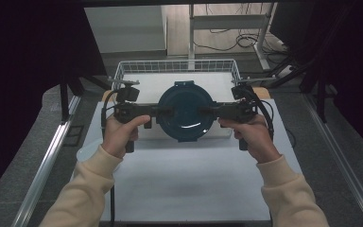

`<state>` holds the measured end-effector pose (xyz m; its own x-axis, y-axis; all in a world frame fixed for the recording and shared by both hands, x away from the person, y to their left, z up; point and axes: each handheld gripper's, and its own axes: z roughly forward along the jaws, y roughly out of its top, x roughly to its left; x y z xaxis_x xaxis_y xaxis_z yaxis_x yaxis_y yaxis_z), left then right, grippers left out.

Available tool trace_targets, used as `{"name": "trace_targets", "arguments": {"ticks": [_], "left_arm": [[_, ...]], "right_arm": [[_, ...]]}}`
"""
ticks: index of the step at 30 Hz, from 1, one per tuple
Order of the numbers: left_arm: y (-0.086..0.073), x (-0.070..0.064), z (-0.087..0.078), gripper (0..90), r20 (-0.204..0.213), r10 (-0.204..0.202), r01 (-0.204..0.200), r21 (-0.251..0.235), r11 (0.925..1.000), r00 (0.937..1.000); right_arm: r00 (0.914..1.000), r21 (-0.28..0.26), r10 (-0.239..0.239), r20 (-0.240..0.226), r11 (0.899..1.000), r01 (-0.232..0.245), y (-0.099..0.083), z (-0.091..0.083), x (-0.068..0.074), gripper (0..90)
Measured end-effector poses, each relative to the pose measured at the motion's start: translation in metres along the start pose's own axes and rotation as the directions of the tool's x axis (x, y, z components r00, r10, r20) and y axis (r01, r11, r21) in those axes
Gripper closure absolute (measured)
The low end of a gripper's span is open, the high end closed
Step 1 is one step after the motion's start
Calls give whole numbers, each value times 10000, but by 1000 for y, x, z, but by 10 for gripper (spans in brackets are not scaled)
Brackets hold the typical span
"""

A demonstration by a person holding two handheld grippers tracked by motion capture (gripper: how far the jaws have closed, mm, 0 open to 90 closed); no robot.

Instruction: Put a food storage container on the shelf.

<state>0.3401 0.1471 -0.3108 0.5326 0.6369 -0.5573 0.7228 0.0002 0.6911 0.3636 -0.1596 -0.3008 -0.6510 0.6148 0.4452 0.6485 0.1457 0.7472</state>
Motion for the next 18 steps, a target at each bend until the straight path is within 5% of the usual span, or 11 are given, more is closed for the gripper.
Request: {"name": "trace_targets", "arguments": {"ticks": [18], "left_arm": [[24,2,-9,380,-36,-69,69,-71,10000,10000]], "right_arm": [[9999,3,-117,-107,9999,117,26,3,1,356]]}}
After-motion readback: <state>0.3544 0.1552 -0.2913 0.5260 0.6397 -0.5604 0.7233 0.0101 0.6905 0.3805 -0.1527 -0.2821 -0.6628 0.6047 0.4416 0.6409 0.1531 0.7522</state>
